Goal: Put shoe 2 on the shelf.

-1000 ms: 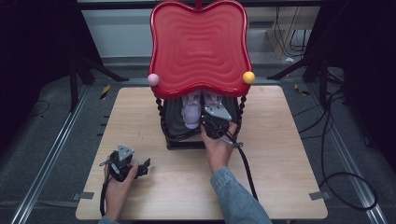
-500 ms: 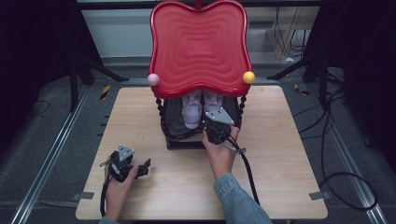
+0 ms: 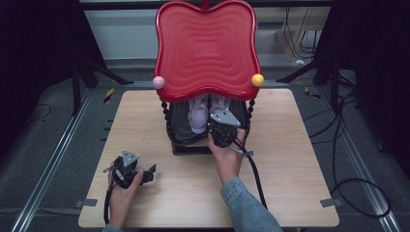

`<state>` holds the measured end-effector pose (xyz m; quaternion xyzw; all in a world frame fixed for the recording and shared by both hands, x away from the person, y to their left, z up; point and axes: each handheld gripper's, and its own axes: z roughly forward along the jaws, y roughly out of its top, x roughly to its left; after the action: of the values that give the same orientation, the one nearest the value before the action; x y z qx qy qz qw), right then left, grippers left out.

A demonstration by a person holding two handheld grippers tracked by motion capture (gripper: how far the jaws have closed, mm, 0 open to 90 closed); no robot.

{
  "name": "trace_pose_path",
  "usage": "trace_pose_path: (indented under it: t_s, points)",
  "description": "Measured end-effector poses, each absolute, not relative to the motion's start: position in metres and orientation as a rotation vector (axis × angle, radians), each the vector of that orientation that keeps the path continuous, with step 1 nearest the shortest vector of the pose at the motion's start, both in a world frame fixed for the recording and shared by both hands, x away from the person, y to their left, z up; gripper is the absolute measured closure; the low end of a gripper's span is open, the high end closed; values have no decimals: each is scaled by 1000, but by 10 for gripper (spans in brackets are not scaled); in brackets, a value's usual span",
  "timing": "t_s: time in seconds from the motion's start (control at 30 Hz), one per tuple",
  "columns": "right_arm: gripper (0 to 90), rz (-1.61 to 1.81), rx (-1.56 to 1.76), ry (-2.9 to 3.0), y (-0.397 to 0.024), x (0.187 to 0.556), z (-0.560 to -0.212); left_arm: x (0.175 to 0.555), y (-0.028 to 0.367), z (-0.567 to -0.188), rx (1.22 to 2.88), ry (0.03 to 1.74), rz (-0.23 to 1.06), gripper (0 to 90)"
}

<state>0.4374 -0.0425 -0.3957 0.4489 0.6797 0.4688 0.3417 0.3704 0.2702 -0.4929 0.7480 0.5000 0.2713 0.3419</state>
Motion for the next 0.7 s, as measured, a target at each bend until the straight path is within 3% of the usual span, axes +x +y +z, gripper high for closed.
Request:
trace_pose_path:
  t_s: [0.1, 0.33, 0.7]
  points:
    - [779, 1217, 1164, 1770, -43, 435, -394, 371, 270, -493, 1946, 1302, 706, 57]
    - [601, 1198, 1147, 1786, -47, 425, -389, 370, 270, -493, 1946, 1300, 708, 57]
    - [207, 1149, 1169, 1814, -55, 412, -378, 371, 270, -493, 1947, 1303, 709, 55]
